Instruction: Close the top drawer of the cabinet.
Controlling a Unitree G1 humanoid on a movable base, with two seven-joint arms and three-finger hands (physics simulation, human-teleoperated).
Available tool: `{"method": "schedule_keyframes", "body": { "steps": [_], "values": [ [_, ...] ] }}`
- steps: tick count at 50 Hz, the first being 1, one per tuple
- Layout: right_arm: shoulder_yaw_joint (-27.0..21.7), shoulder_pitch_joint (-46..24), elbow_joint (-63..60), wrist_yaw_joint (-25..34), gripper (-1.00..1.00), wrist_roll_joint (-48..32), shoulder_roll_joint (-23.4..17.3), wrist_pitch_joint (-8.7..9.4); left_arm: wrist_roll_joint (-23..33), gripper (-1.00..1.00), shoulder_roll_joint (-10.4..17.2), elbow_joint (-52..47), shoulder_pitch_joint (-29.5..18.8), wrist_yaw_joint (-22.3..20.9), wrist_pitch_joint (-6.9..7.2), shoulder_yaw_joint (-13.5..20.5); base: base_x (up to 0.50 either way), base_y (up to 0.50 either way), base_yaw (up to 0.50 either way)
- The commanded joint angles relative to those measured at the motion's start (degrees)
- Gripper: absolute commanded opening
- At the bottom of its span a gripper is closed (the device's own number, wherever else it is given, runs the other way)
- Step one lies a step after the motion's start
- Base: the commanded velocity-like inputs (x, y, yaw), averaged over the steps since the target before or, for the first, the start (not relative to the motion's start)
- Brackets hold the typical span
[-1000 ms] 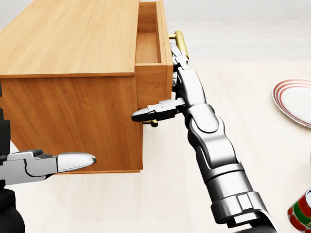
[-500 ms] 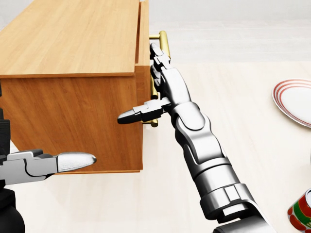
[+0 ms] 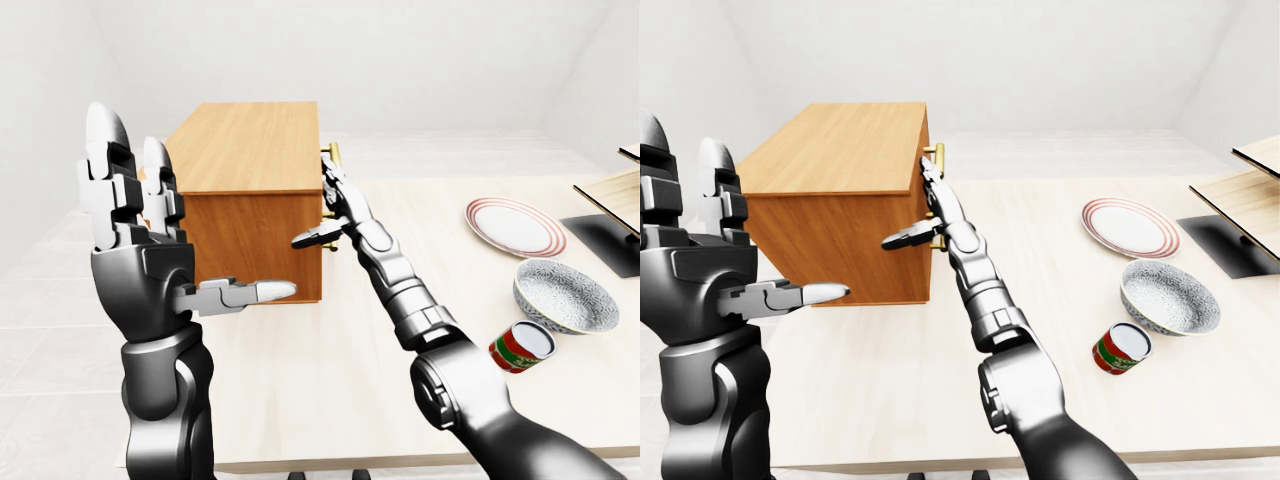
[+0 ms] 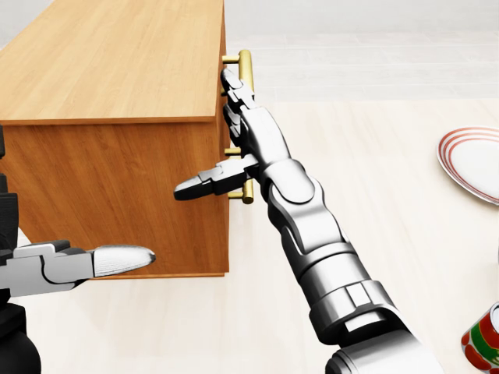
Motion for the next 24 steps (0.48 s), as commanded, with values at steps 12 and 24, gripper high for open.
{"method": "schedule_keyframes", "body": {
  "steps": [12, 24],
  "values": [
    [1.99, -0.53, 10.77, 3.77, 1.0, 1.0, 3.56, -1.09, -1.32, 1.0, -0.16, 0.17, -0.02, 0.27, 0.0, 0.61, 0.0, 0.0, 0.0],
    [1.95, -0.44, 10.59, 4.3, 1.0, 0.86, 3.56, -1.09, -2.64, 1.0, -0.02, 0.12, -0.53, 1.13, 0.0, 1.18, 0.0, 0.0, 0.0]
  ]
}}
